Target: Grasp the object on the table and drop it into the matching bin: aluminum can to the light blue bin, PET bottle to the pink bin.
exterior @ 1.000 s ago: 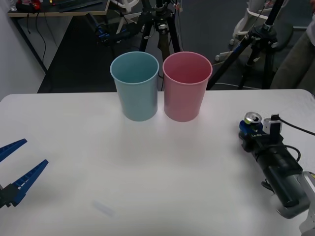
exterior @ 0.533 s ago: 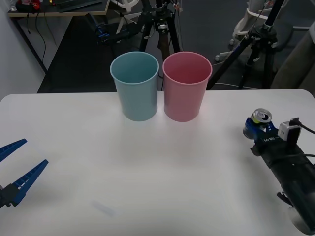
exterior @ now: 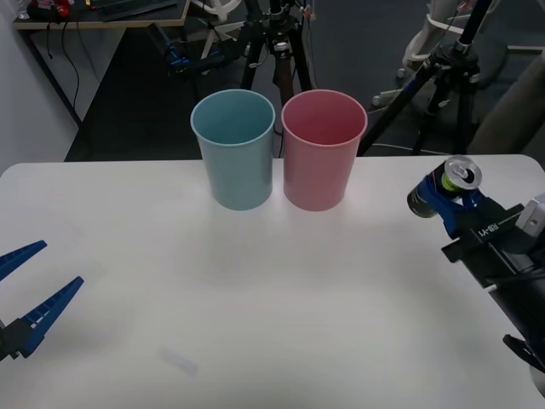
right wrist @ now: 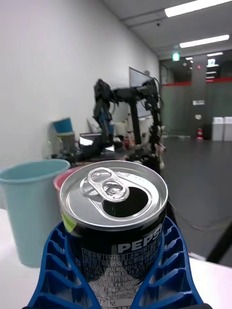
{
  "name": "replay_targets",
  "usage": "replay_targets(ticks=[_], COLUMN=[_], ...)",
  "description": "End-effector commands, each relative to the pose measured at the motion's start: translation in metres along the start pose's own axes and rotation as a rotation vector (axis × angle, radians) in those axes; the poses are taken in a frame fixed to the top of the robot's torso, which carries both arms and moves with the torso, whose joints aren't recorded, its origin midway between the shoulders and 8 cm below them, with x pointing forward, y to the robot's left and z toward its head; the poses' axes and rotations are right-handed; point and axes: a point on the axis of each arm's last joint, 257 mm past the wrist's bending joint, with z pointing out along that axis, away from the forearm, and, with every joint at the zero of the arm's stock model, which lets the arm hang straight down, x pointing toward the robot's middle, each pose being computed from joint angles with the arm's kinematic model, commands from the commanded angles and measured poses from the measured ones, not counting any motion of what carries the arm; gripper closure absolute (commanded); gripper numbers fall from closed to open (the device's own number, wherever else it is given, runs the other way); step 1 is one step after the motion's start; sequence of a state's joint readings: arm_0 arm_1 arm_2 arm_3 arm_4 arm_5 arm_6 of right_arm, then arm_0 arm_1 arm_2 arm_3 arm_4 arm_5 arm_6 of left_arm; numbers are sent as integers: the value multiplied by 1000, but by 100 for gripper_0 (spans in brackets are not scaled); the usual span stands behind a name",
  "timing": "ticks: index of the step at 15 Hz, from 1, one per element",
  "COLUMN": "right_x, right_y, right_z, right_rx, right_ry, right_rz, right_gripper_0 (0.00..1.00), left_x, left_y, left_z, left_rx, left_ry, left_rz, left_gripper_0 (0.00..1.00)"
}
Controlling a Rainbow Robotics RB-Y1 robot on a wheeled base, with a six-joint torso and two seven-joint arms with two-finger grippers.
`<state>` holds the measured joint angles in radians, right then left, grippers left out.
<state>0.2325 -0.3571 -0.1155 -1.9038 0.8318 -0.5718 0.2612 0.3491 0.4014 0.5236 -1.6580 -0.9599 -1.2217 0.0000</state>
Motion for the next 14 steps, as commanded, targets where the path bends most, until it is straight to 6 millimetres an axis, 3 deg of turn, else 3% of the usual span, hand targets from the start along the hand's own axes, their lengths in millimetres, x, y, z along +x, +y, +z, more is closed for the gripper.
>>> replay_targets(ticks=[1,8,14], right_x=[-34,-62,-44], right_y=[36,120,145], right_z=[21,119,207], right_rx=[-102,-252,-245], right_ry=[-62,-130,-70], right_rz=[47,71,56], right_gripper_0=[100,100,100], left_x=[0,0,0], left_y=[0,0,0], left_z=[0,0,0], left_rx=[0,0,0], left_ry=[0,0,0], left_rz=[0,0,0], left_gripper_0=[0,0,0])
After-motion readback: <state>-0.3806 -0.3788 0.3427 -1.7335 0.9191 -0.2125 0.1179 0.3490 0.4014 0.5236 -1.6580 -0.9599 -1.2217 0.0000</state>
